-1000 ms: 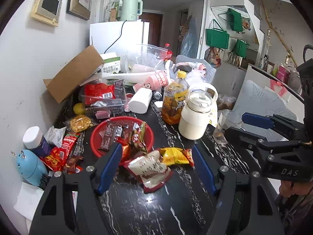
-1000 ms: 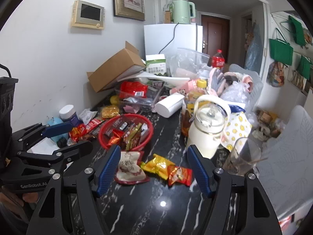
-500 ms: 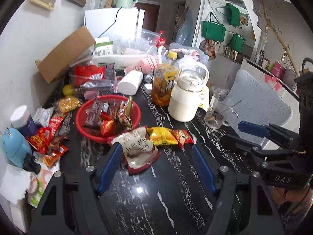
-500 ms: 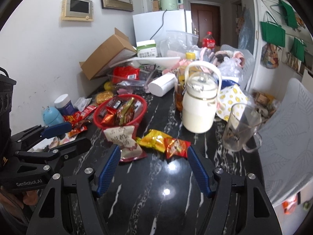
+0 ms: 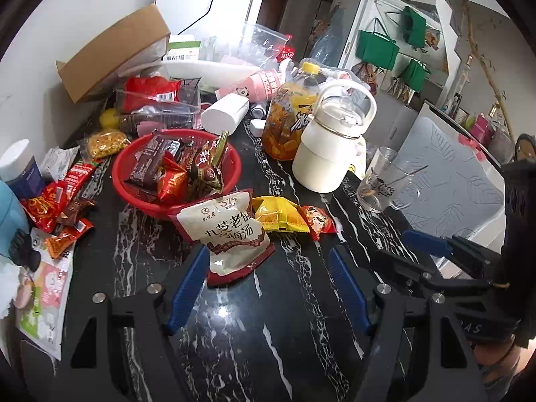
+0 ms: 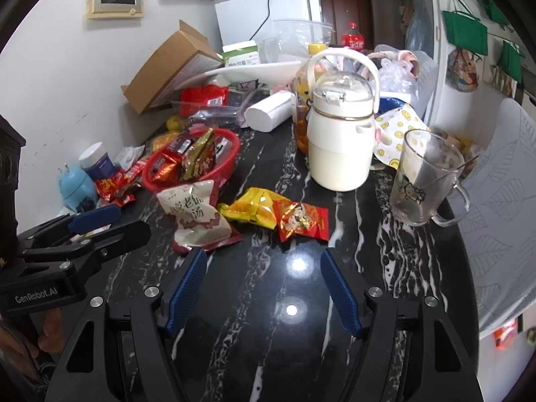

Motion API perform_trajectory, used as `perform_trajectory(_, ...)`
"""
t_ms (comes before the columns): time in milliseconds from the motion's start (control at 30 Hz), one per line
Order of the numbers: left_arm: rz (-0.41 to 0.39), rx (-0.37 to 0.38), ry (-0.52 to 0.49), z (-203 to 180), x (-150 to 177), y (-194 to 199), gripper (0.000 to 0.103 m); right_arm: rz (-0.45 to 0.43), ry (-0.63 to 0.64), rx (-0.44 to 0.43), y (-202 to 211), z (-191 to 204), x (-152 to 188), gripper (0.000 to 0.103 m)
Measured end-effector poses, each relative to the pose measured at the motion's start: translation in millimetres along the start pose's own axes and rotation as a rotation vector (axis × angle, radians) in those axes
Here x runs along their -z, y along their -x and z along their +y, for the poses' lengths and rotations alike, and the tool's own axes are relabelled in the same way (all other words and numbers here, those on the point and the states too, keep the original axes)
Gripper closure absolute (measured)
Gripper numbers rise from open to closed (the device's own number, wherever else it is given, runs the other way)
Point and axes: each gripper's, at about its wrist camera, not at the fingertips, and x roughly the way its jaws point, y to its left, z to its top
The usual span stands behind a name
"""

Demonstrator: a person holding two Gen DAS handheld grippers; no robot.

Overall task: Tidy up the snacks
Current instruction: 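Withdraw both tools from the basket toward the remaining snacks, then grasp the white printed bag with the left tool while the right tool grasps the red-gold candy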

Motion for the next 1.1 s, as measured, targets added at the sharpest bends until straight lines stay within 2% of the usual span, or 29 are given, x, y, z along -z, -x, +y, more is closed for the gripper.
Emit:
perform_trajectory(567,0.046,-0.075,0.068,26.0,-18.3,-67.0,0.030,0.077,-0.020,-0.021,-66.8,-28.3,-12.6,0.032)
perform_trajectory(833,0.059,-0.117,0.019,24.2,-23.2,-87.4,0.030,0.091,-0.021,-0.023,-91.2,-45.9,-21.9,0.032)
perform_trajectory(967,0.103,-0.162,-0.001,24.6,-22.6,-100.5,0.030,0.097,-0.019,-0.021,-100.6,-51.7,-25.4,0.032)
perform_trajectory(1100,0.159,-0.101,0.080,37.4,-18.2,-115.3,0.030,0.115,-0.028,-0.020,-113.0,-56.9,-26.4,0.032)
